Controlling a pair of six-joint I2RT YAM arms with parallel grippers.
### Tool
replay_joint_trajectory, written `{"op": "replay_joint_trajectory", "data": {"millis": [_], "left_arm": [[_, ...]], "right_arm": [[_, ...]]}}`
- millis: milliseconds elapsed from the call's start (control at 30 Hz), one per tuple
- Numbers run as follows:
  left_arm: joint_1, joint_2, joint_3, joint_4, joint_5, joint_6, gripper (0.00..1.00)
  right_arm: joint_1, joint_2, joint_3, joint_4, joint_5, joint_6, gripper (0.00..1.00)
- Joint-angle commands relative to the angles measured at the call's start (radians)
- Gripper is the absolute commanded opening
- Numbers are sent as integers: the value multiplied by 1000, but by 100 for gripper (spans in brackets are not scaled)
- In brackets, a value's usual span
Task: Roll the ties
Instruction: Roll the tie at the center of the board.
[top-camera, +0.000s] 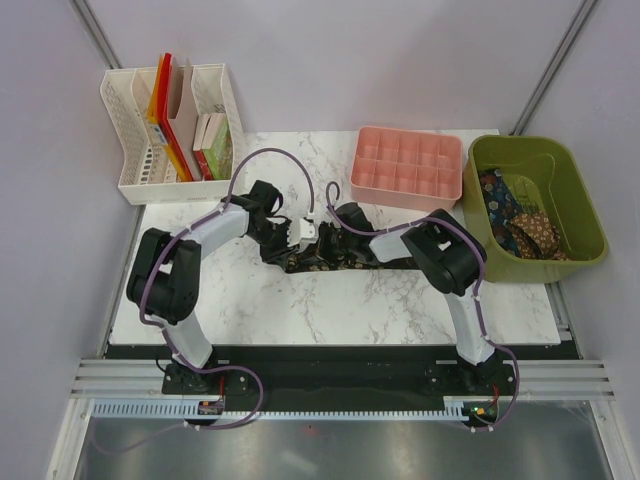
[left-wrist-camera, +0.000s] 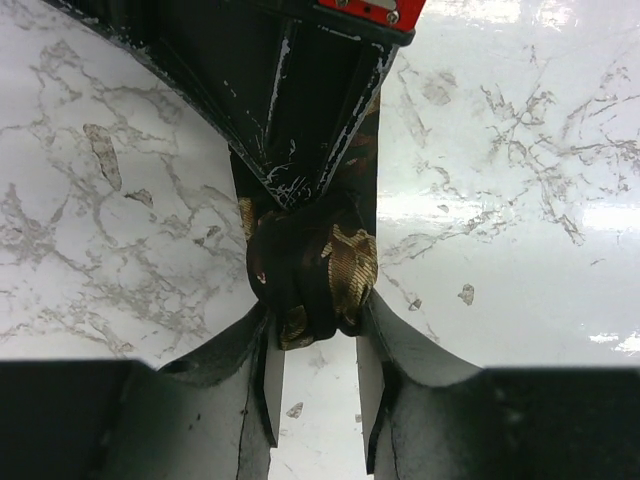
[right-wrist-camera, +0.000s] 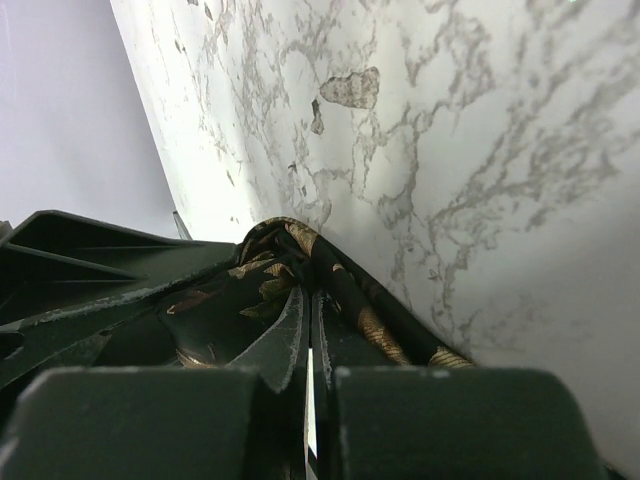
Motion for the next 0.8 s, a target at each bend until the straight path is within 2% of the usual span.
{"op": "replay_joint_trajectory", "data": {"millis": [0, 300, 433, 467, 667, 767], "left_arm": [[-55, 36, 33, 34, 50, -57, 34], [-77, 50, 18, 50, 71, -103, 50], [-77, 56, -2, 65, 68, -121, 51], [-77, 59, -4, 68, 71, -128, 51], [-78, 62, -16, 71, 51, -114, 33], [-83, 82, -10, 65, 7, -115, 25]], "right_arm": [[-1, -3, -29, -25, 65, -21, 0], [-1, -14, -57, -5, 88, -1, 0], [1, -14, -65, 4, 94, 9, 0], [1, -12, -68, 12, 95, 14, 0], [7, 0, -50, 29, 74, 25, 1], [4, 6, -28, 24, 30, 26, 10]]}}
